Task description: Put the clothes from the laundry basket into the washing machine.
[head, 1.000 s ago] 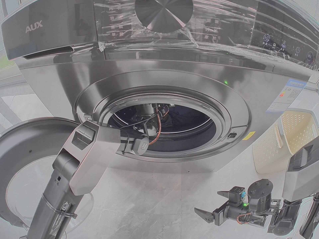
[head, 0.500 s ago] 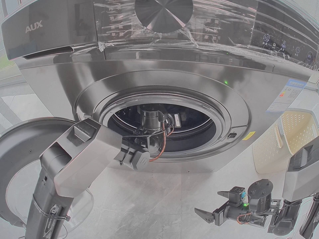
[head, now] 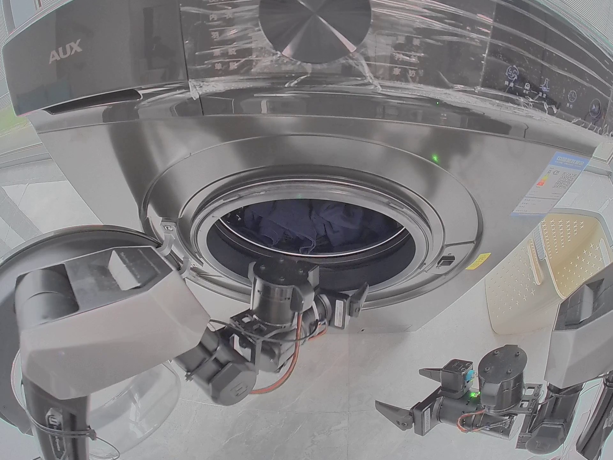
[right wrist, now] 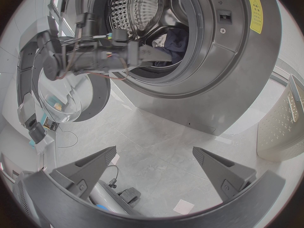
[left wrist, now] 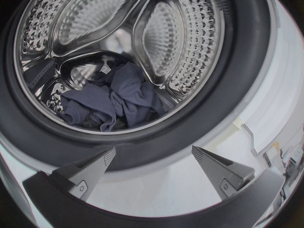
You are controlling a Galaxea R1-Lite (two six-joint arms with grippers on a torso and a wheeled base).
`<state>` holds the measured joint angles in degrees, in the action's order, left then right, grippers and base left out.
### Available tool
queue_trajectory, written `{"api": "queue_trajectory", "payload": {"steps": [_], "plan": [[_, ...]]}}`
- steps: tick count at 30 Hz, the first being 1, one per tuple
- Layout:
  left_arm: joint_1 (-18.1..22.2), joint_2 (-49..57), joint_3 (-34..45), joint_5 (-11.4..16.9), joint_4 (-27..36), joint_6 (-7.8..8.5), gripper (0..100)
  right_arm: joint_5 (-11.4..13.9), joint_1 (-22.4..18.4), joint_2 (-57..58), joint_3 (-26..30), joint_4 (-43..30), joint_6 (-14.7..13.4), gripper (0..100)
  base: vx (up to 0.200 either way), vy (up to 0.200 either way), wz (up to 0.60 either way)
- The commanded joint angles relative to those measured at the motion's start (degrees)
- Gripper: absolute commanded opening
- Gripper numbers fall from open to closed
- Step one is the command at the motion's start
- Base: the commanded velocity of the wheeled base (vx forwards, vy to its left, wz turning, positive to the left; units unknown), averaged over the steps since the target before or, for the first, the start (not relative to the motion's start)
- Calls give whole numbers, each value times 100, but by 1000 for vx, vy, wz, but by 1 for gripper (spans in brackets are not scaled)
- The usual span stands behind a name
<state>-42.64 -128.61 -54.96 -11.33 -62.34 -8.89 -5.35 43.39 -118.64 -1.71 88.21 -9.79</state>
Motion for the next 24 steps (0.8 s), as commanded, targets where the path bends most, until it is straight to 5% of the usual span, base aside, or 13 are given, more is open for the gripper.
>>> {"api": "queue_trajectory", "payload": {"steps": [1, 12, 17, 24], "plan": [[-622, 1260, 1426, 60, -261, 27, 100, -1, -67, 526, 74, 3, 3, 100, 0, 0, 0], [-1000, 2077, 3395, -36, -1562, 71, 100, -54, -85, 1396, 118, 3, 30, 100, -55, 0, 0], [-737, 2578, 4230, -36, -2361, 194, 100, -212, -313, 1950, 136, 3, 30, 100, 0, 0, 0], [-359, 3422, 4907, -28, -2476, 493, 100, -273, -744, 2574, 171, -155, 47, 100, -171, 0, 0]]}}
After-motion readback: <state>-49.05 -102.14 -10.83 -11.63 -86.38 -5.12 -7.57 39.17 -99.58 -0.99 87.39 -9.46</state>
